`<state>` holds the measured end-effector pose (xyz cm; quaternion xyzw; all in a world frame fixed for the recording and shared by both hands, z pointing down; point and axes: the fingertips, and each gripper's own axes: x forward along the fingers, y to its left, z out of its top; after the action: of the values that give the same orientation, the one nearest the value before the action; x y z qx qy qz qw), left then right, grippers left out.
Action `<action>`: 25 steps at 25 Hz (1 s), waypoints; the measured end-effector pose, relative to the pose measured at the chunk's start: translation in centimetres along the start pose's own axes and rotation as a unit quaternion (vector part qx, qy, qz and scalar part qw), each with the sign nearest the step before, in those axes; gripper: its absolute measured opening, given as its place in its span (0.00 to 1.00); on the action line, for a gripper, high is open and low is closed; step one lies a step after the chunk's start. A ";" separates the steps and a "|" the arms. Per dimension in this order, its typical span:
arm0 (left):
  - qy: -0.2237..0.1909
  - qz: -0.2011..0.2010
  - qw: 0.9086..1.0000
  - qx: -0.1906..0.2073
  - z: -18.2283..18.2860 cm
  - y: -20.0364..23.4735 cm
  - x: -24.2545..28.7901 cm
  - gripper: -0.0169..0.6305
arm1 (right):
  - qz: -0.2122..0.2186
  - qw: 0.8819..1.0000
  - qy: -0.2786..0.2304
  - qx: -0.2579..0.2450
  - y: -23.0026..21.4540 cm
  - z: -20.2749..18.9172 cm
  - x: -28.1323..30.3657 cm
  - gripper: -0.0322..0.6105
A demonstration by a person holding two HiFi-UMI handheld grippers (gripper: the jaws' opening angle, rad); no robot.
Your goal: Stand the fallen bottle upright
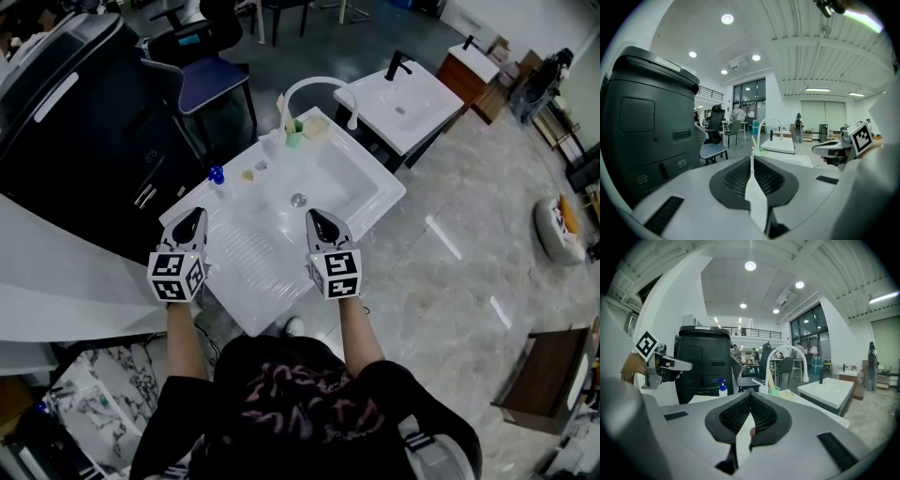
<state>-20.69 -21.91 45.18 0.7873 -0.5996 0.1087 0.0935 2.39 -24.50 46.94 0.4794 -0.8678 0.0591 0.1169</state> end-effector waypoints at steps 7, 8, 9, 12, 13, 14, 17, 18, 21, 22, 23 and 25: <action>-0.022 0.018 1.000 -0.007 0.1 -1.1 -2.2 0.05 | 0.007 1.000 -0.015 -0.009 0.3 0.8 -1.1 0.07; -0.026 0.021 0.999 -0.004 0.2 -1.3 -2.4 0.05 | 0.006 1.000 -0.016 -0.010 0.3 0.9 -1.2 0.07; -0.031 0.022 0.999 -0.003 0.3 -1.4 -2.7 0.05 | 0.006 1.000 -0.016 -0.011 0.2 0.9 -1.3 0.07; -0.038 0.026 0.999 -0.006 0.5 -1.5 -3.3 0.05 | 0.007 1.000 -0.020 -0.017 0.3 1.1 -1.5 0.07; -0.040 0.027 0.999 -0.005 0.6 -1.6 -3.4 0.05 | 0.008 1.000 -0.021 -0.018 0.3 1.2 -1.6 0.07; -0.044 0.027 0.999 -0.002 0.7 -1.9 -3.5 0.05 | 0.008 1.000 -0.022 -0.018 0.3 1.3 -1.6 0.07; -0.046 0.028 0.999 0.009 0.9 -2.5 -3.5 0.05 | 0.009 1.000 -0.024 -0.019 0.0 1.3 -1.8 0.07; -0.047 0.028 0.998 0.010 0.9 -2.6 -3.4 0.05 | 0.009 0.999 -0.024 -0.020 -0.1 1.4 -1.8 0.07; -0.052 0.028 0.998 0.007 1.0 -2.5 -3.4 0.05 | 0.010 0.999 -0.028 -0.024 -0.2 1.5 -1.6 0.07; -0.053 0.030 0.998 0.006 1.0 -2.4 -3.3 0.05 | 0.010 0.999 -0.029 -0.024 -0.3 1.5 -1.6 0.07; -0.053 0.032 0.998 0.006 1.0 -2.3 -3.3 0.05 | 0.009 0.999 -0.031 -0.022 -0.5 1.5 -1.6 0.07; -0.054 0.033 0.998 0.004 1.1 -2.2 -3.2 0.05 | 0.007 0.999 -0.032 -0.021 -0.7 1.6 -1.5 0.07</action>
<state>-19.32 -18.65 43.17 0.7720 -0.6293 0.0716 0.0543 3.53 -24.05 45.01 0.4720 -0.8757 0.0268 0.0986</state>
